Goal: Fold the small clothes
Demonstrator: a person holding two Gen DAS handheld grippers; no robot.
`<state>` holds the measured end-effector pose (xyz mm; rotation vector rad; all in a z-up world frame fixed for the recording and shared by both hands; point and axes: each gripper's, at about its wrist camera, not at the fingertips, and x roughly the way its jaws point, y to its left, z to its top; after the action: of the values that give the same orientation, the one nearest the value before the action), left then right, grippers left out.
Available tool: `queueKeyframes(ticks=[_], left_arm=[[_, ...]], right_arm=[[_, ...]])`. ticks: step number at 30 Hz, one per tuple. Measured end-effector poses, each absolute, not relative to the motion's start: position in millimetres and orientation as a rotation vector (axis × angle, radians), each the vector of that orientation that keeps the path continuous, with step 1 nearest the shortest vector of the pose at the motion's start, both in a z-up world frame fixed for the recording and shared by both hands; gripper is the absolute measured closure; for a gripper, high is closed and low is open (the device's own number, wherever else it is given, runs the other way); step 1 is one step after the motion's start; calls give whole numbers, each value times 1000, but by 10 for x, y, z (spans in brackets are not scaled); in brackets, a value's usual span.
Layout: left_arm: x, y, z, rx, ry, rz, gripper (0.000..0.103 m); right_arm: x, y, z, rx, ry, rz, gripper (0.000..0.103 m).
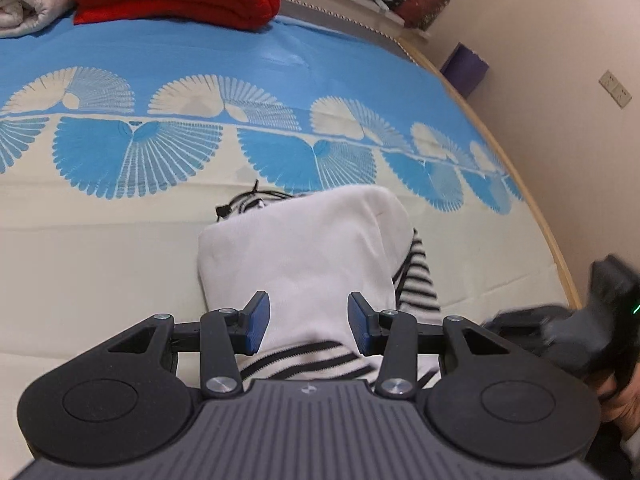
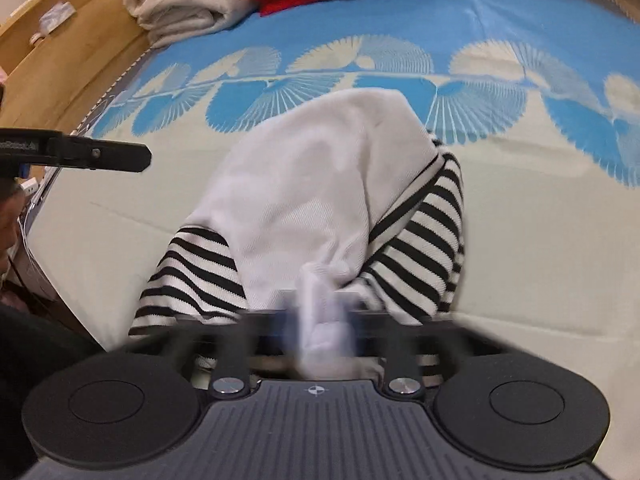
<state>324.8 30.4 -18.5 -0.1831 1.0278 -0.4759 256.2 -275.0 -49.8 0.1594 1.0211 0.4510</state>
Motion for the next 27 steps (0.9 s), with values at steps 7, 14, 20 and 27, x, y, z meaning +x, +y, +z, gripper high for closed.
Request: queueKeyframes(ticks=[7, 14, 20, 27], left_arm=[[3124, -206, -388, -11, 1139, -663, 56], [3026, -683, -1001, 295, 1244, -704, 56], [3016, -793, -1184, 354, 1222, -709, 48], [3014, -500, -707, 235, 1179, -804, 51]], right_arm=[[2182, -3772, -72, 450, 757, 396, 103], [2111, -3835, -614, 240, 1038, 322, 103], [2299, -3502, -969, 96, 1196, 329, 103], [2388, -3438, -1046, 65, 1236, 319, 103]])
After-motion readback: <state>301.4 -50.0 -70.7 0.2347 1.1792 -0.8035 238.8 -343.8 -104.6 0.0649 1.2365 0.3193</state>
